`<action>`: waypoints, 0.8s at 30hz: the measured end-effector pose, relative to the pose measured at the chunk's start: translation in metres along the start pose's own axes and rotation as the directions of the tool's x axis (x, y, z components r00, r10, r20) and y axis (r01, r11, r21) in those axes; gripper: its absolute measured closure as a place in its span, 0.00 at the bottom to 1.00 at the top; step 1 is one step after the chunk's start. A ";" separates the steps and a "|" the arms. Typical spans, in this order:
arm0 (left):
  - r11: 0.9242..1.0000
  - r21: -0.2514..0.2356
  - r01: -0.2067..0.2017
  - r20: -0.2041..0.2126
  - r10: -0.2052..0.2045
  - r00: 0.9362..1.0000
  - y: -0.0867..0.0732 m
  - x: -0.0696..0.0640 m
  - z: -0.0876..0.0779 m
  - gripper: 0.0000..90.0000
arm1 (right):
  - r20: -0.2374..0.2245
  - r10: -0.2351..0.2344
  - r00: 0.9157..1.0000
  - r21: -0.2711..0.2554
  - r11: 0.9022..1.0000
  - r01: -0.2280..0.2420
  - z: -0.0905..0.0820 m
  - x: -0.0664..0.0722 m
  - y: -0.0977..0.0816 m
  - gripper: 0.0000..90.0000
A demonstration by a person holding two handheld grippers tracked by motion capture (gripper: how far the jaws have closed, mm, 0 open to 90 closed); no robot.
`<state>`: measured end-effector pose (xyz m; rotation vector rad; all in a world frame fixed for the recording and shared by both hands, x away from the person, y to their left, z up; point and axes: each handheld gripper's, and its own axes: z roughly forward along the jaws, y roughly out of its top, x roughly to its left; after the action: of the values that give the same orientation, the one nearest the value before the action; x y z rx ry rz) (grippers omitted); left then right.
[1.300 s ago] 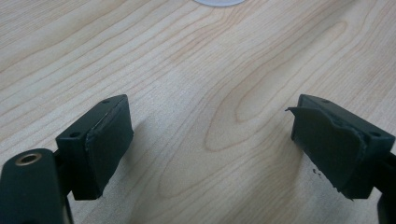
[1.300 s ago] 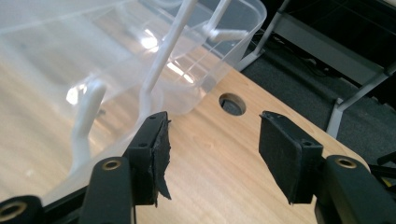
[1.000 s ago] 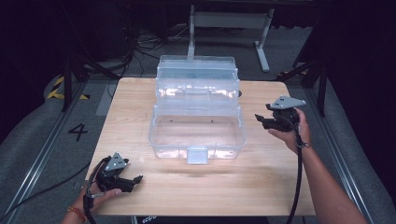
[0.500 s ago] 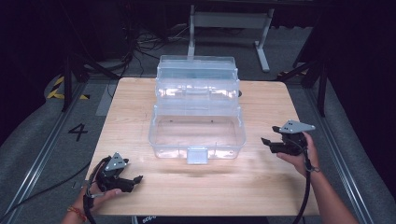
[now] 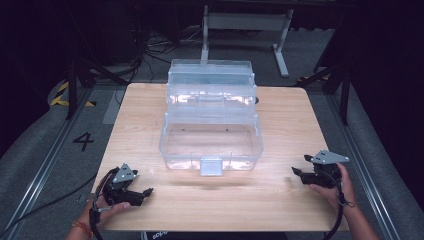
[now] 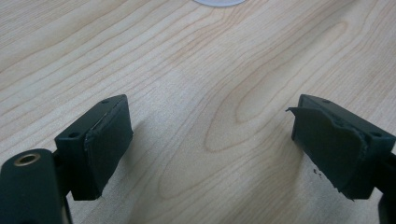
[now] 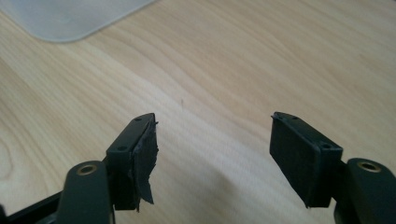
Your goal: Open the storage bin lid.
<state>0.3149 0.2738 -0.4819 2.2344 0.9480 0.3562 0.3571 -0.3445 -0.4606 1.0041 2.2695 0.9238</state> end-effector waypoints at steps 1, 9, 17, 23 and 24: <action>1.000 0.000 -0.001 -0.001 0.001 1.000 0.000 0.000 0.000 0.14 | 0.000 0.007 1.000 0.003 1.000 -0.007 -0.001 0.000 -0.004 0.35; 1.000 0.003 -0.006 -0.002 0.006 1.000 0.000 0.000 0.000 0.14 | -0.021 0.066 0.998 0.009 0.998 -0.066 -0.002 0.003 -0.030 0.33; 1.000 0.002 -0.004 -0.001 0.004 1.000 0.000 0.000 0.000 0.14 | -0.056 0.164 0.985 0.009 0.986 -0.164 -0.002 -0.004 -0.037 0.29; 1.000 0.000 0.002 0.000 -0.002 1.000 0.000 0.000 0.000 0.14 | -0.060 0.168 0.984 0.011 0.986 -0.168 -0.002 -0.005 -0.037 0.29; 1.000 0.000 0.002 0.000 -0.002 1.000 0.000 0.000 0.000 0.14 | -0.059 0.167 0.984 0.011 0.986 -0.167 -0.002 -0.005 -0.037 0.29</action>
<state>0.3149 0.2736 -0.4820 2.2329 0.9503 0.3559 0.3421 -0.3677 -0.4863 1.1997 2.2644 1.0296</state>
